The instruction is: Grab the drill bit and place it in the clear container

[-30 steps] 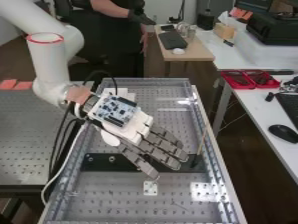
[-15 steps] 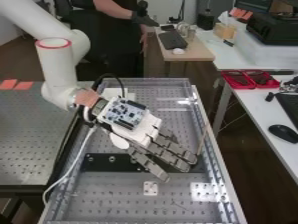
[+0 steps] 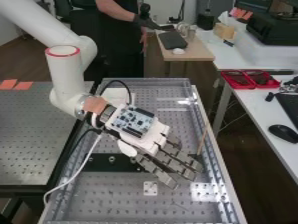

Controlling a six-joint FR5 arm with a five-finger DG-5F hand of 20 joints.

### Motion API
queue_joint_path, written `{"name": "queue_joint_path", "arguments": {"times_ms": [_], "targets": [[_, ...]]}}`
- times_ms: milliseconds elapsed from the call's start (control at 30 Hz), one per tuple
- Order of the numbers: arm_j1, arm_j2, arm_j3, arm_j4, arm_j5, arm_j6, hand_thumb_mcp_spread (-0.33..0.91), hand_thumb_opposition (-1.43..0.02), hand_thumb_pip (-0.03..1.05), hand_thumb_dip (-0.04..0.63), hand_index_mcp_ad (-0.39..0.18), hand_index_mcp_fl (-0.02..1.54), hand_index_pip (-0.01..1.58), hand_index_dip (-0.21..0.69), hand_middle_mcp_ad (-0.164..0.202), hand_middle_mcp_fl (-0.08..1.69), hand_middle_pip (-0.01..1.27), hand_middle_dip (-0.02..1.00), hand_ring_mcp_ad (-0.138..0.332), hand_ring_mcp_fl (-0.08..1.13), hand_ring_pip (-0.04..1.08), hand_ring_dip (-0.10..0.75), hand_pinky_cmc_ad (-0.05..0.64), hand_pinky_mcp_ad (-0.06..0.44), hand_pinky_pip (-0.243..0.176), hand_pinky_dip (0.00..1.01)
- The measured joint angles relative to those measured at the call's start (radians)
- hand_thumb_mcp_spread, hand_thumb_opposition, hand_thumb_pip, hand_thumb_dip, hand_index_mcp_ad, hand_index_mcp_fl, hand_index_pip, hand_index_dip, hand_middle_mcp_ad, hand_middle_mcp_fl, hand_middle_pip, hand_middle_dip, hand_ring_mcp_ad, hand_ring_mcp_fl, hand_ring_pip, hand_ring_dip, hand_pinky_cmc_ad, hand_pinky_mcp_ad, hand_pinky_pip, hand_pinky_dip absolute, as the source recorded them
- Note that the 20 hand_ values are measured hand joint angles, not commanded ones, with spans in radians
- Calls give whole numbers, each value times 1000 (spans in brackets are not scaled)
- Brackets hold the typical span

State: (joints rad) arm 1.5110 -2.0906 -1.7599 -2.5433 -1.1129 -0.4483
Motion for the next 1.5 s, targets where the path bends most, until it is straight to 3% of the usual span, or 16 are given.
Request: {"name": "queue_joint_path", "arguments": {"times_ms": [433, 1500], "targets": [[-13, -20, 23, -9, -15, -1, 569, -817, 354, 204, -89, 456, 1063, 185, 56, 108, 141, 157, 51, 65, 122, 14, 216, 134, -59, 188], [-15, -56, 56, -28, -50, 1, 588, -834, 353, 204, -103, 527, 1044, 183, 51, 126, 140, 157, 54, 68, 126, 14, 229, 129, -58, 188]]}}
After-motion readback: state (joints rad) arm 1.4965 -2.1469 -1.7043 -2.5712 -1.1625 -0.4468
